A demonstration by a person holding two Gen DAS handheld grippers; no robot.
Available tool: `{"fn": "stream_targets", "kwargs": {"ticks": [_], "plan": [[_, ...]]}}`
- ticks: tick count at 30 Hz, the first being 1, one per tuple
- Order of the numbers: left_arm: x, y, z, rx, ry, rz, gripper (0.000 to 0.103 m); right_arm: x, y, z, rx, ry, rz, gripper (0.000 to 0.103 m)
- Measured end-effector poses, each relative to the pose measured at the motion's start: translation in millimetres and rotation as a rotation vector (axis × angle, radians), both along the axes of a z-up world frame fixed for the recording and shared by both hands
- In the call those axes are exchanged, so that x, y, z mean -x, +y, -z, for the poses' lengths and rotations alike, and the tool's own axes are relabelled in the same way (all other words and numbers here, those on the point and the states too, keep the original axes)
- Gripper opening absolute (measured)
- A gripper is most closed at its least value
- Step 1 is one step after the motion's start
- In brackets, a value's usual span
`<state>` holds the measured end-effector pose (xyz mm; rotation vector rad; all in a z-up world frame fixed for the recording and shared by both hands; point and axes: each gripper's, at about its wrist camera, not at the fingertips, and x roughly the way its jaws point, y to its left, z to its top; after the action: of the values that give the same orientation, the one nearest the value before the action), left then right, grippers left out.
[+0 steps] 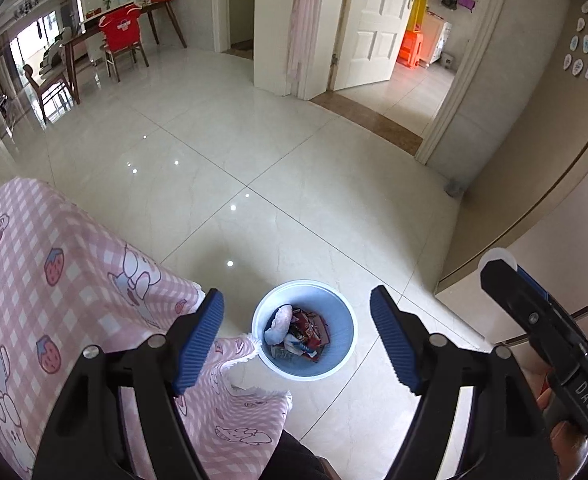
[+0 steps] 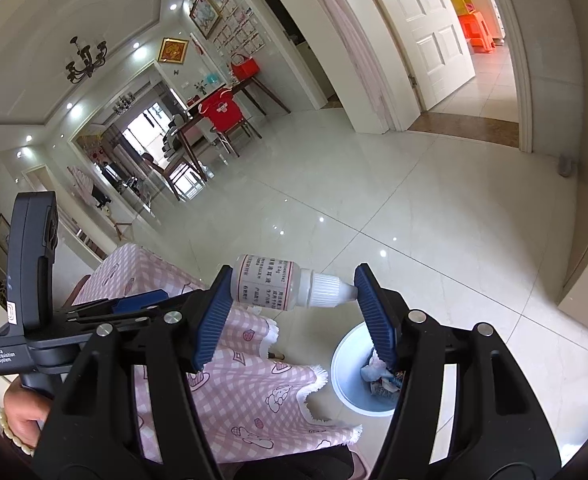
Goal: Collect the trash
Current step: 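Open the right tool over the bucket to drop the white bottle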
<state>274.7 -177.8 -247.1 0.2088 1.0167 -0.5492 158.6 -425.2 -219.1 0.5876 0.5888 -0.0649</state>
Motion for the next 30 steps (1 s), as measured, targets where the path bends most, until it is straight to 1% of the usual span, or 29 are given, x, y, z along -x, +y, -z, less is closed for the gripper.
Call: {"fn": "stream_targets", "kwargs": {"ticks": [6,17,18,19,21,26,30], "plan": [[-4.5,10.6,-2.4,0.008,-0.007,-0.039,0.075,-8.6,5.8,-0.8,0.007,0.003,-0.019,0.061],[-16.1,32.1,-19.0,0.027,-0.044,-0.094,0.078,-25.3,12.2,-1.2,0.022,-0.005,-0.042,0.061],[-16.8,34.0,-20.1,0.031,-0.046,-0.096,0.078,-27.5,12.8,-1.6,0.025,-0.01,-0.042,0.062],[-17.5,35.5,-20.8,0.032,-0.048,-0.1,0.078,-28.6,13.5,0.0,0.027,-0.01,-0.041,0.068],[-18.3,40.2,-22.2,0.032,-0.052,-0.11,0.08,-31.3,13.0,0.0,0.031,-0.014,-0.032,0.073],[-14.8,54.9,-35.0,0.028,-0.081,-0.138,0.081,-28.1,16.8,-3.0,0.03,-0.02,-0.041,0.073],[-4.1,69.8,-56.8,0.046,-0.133,-0.171,0.083,-19.3,23.6,-13.0,0.037,-0.029,-0.064,0.073]]}}
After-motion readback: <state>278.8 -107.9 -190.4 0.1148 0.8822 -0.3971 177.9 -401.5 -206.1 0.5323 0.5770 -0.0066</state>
